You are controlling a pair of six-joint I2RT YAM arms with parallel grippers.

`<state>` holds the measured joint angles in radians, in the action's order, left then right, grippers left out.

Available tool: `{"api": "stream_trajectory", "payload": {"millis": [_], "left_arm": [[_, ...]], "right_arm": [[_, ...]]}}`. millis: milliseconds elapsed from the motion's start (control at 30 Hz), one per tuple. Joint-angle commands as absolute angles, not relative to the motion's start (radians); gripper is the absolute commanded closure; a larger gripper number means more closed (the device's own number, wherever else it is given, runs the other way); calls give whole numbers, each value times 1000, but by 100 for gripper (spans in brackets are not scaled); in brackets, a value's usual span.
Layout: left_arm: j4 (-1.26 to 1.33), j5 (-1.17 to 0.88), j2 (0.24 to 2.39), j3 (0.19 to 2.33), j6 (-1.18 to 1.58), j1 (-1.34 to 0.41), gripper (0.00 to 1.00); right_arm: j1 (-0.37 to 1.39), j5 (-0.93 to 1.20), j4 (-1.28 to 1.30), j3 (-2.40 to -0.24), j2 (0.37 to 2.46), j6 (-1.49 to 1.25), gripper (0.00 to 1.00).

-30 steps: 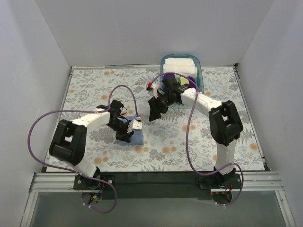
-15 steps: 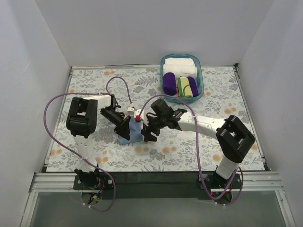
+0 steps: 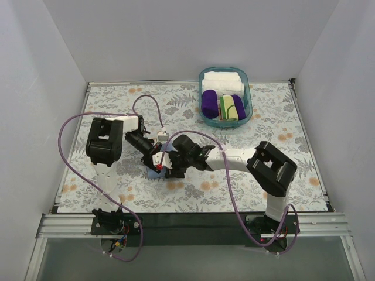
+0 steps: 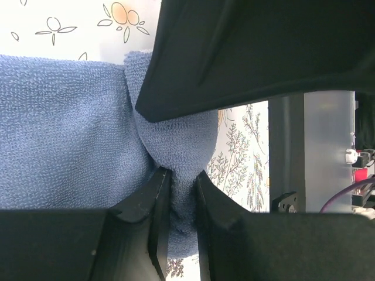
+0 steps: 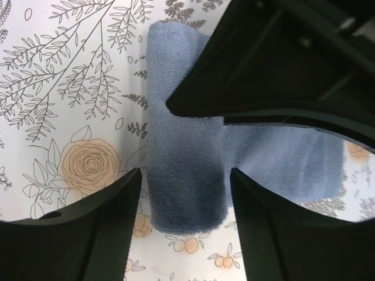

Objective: Roll the towels
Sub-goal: Roll the towel

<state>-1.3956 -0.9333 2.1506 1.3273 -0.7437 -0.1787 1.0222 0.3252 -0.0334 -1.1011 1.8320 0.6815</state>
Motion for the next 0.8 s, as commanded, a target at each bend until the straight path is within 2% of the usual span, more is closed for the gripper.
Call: {"api": "stream_trajectory", "payload": {"millis": [0, 33, 67, 133, 167, 200, 267, 300, 433, 600, 767], "left_arm": [[-1209, -716, 2197, 1319, -807, -169, 87], [-1206, -718, 2195, 1319, -807, -167, 85], [-1201, -718, 2191, 1319, -805, -169, 82], [-1190, -716, 2174, 1318, -805, -167, 78], [-1181, -715, 2163, 1315, -805, -166, 76], [-1174, -718, 2152, 1309, -807, -164, 73], [-1144, -738, 2105, 1301, -799, -149, 67], [-1131, -752, 2080, 1296, -795, -140, 61], [-1053, -827, 1951, 1267, -759, -60, 53], [-1006, -965, 1791, 1224, -704, 110, 50], [-911, -988, 1617, 1106, -678, 231, 50]], "right_arm": [[1034, 368, -86, -1104, 1874, 736, 44], [1034, 371, -86, -1109, 1884, 735, 48], [1034, 374, -80, -1109, 1891, 733, 64], [1032, 388, -58, -1118, 1904, 733, 80], [1034, 393, -28, -1123, 1907, 729, 94], [1034, 397, -6, -1130, 1917, 716, 99], [1028, 413, 81, -1161, 1928, 695, 99], [1025, 425, 112, -1173, 1939, 671, 99], [985, 495, 253, -1241, 1970, 579, 99], [951, 595, 422, -1379, 2045, 457, 99], [902, 757, 557, -1502, 2144, 364, 99]]}}
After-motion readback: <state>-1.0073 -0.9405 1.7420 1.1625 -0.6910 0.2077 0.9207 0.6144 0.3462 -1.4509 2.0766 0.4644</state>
